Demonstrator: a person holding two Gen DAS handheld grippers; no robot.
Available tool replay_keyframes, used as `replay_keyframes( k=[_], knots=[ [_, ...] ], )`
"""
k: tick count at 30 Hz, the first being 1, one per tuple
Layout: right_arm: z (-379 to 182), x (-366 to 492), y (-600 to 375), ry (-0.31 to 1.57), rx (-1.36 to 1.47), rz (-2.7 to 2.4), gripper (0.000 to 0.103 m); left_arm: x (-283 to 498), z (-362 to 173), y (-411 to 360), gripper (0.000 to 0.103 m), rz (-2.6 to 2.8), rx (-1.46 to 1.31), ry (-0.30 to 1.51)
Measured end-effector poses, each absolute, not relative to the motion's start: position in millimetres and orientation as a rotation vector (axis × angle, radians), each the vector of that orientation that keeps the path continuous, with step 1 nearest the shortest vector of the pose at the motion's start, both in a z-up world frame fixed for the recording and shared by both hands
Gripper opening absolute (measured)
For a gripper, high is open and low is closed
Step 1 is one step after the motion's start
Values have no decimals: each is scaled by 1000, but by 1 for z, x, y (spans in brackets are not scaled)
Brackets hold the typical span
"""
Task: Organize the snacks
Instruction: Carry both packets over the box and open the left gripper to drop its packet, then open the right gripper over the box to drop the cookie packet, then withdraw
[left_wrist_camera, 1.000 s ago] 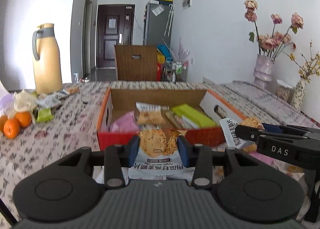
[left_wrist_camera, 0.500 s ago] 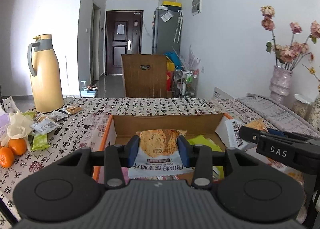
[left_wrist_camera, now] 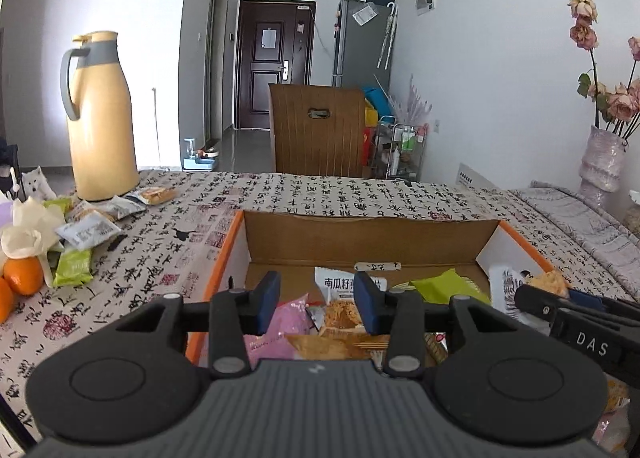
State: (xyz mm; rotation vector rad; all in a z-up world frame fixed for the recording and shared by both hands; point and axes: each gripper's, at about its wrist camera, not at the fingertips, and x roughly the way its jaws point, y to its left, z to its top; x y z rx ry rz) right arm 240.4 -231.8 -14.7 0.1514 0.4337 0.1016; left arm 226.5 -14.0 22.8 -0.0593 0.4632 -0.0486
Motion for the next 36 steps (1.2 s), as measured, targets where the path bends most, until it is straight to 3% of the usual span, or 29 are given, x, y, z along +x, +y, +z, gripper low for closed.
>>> replay_keyframes(
  k=[2,3,4,5,6,9,23,36],
  knots=[
    [-15,238,-231,425,149,98,59,225,22,-12,64,-48,-69,455],
    [-14,237,-231,421,150,99,71,224,23,-11,72,-42,-71,444],
    [-14,235,-231,416,152,95,88,222,24,-11,90,-35,-71,430],
    [-13,234,-231,409,152,88,94,219,24,-11,102,-22,-73,414],
    [-13,233,-231,401,150,82,100,216,26,-11,103,-15,-74,398],
    [-12,231,-233,391,160,83,103,213,28,-10,103,-19,-89,383],
    [1,223,-237,363,170,89,103,203,46,-8,103,1,-117,378],
    [19,162,-243,345,119,135,103,148,60,-6,103,-36,-118,381]
  ],
)
